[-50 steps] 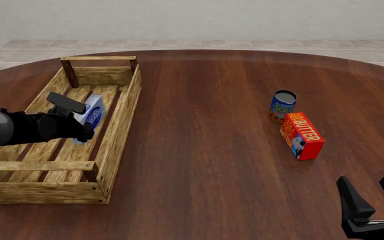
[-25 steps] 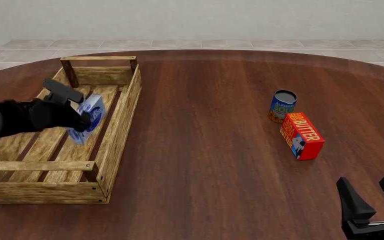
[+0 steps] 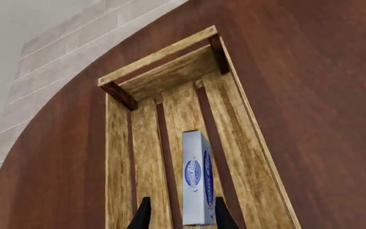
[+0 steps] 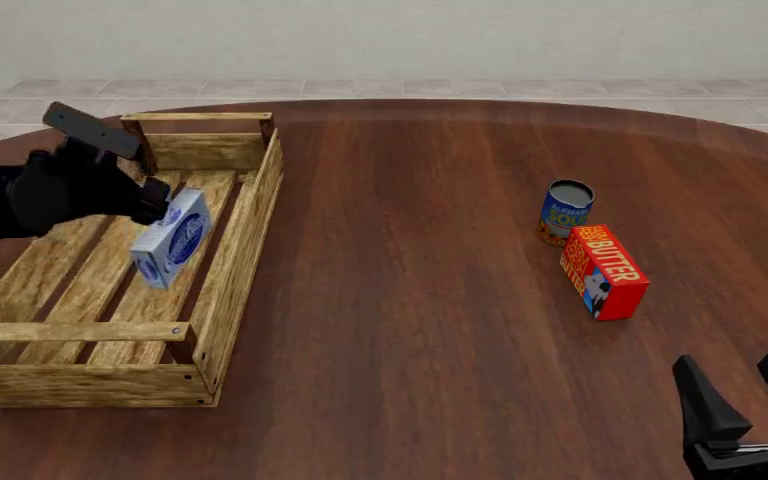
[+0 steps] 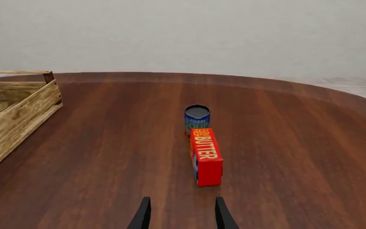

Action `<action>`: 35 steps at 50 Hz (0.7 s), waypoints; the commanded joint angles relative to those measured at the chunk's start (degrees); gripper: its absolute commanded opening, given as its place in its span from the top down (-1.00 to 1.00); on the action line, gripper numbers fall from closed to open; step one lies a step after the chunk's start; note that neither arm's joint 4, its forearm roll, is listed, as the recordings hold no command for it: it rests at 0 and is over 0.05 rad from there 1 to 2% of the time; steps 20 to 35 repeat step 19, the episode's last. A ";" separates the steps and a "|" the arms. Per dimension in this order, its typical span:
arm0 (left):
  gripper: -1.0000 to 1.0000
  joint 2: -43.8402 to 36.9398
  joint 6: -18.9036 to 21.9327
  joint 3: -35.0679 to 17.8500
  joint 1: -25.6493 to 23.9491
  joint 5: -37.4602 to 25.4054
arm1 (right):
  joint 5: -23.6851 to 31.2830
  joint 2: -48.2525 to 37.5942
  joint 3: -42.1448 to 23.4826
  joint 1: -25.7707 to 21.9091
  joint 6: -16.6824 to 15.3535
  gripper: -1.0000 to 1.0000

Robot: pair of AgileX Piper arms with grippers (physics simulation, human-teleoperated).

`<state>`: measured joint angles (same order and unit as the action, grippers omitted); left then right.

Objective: Pick up the cream cheese and put it in the tray.

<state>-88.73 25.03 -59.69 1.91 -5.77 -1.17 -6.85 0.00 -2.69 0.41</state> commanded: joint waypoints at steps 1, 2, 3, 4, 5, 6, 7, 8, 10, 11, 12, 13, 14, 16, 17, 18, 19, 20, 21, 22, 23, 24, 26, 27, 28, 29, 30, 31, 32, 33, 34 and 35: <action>-1.00 11.57 -4.83 5.00 -3.87 1.49 | 0.20 0.35 0.00 0.06 0.18 -1.00; -1.00 13.09 -5.02 6.64 -4.47 2.42 | 0.12 0.27 0.00 0.02 0.24 -1.00; -1.00 14.94 -6.41 7.93 -5.13 2.92 | 0.14 0.30 0.00 -0.02 0.21 -1.00; -1.00 16.98 -7.79 9.54 -5.79 3.23 | 0.21 0.40 0.00 -0.06 0.21 -1.00; -1.00 18.35 -7.37 10.75 -6.17 3.56 | 0.28 0.51 0.00 -0.08 0.27 -1.00; -1.00 20.15 -5.97 12.78 -6.60 4.69 | 0.37 0.65 0.00 -0.02 0.30 -1.00; -1.00 22.38 -6.35 14.23 -7.13 5.16 | 0.36 0.67 0.00 0.03 0.37 -1.00; -1.00 23.82 -8.00 14.66 -7.40 5.09 | 0.36 0.69 0.00 0.07 0.36 -1.00; -1.00 25.93 -10.34 15.66 -7.60 5.20 | 0.45 0.83 0.00 0.13 0.40 -1.00; -1.00 27.06 -10.18 16.40 -7.58 5.35 | 0.40 0.79 0.00 0.15 0.42 -1.00; -1.00 29.24 -10.15 18.25 -7.71 5.98 | 0.39 0.80 0.00 0.16 0.45 -1.00; -1.00 30.53 -10.48 19.08 -8.01 5.99 | 0.34 0.76 0.00 0.16 0.48 -1.00; -1.00 32.86 -11.05 20.58 -7.81 6.23 | 0.30 0.73 0.00 0.15 0.45 -1.00; -1.00 36.02 -9.85 23.32 -7.23 6.88 | 0.18 0.65 0.00 0.20 0.56 -1.00; -1.00 37.06 -8.65 24.35 -6.90 7.06 | 0.13 0.61 0.00 0.22 0.56 -1.00; -1.00 38.83 -6.95 26.44 -6.50 7.69 | 0.03 0.51 0.00 0.27 0.60 -1.00; -1.00 39.87 -7.54 27.30 -6.52 7.75 | 0.02 0.52 0.00 0.27 0.63 -1.00; -1.00 39.87 -7.54 27.30 -6.52 7.75 | 0.02 0.52 0.00 0.27 0.63 -1.00; -1.00 39.87 -7.54 27.30 -6.52 7.75 | 0.02 0.52 0.00 0.27 0.63 -1.00; -1.00 39.87 -7.54 27.30 -6.52 7.75 | 0.02 0.52 0.00 0.27 0.63 -1.00; -1.00 39.87 -7.54 27.30 -6.52 7.75 | 0.02 0.52 0.00 0.27 0.63 -1.00; -1.00 39.87 -7.54 27.30 -6.52 7.75 | 0.02 0.52 0.00 0.27 0.63 -1.00; -1.00 39.87 -7.54 27.30 -6.52 7.75 | 0.02 0.52 0.00 0.27 0.63 -1.00; -1.00 39.87 -7.54 27.30 -6.52 7.75 | 0.02 0.52 0.00 0.27 0.63 -1.00; -1.00 39.87 -7.54 27.30 -6.52 7.75 | 0.02 0.52 0.00 0.27 0.63 -1.00; -1.00 39.87 -7.54 27.30 -6.52 7.75 | 0.02 0.52 0.00 0.27 0.63 -1.00; -1.00 39.87 -7.54 27.30 -6.52 7.75 | 0.02 0.52 0.00 0.27 0.63 -1.00; -1.00 39.87 -7.54 27.30 -6.52 7.75 | 0.02 0.52 0.00 0.27 0.63 -1.00; -1.00 39.87 -7.54 27.30 -6.52 7.75 | 0.02 0.52 0.00 0.27 0.63 -1.00; -1.00 39.87 -7.54 27.30 -6.52 7.75 | 0.02 0.52 0.00 0.27 0.63 -1.00; -1.00 39.87 -7.54 27.30 -6.52 7.75 | 0.02 0.52 0.00 0.27 0.63 -1.00; -1.00 39.87 -7.54 27.30 -6.52 7.75 | 0.02 0.52 0.00 0.27 0.63 -1.00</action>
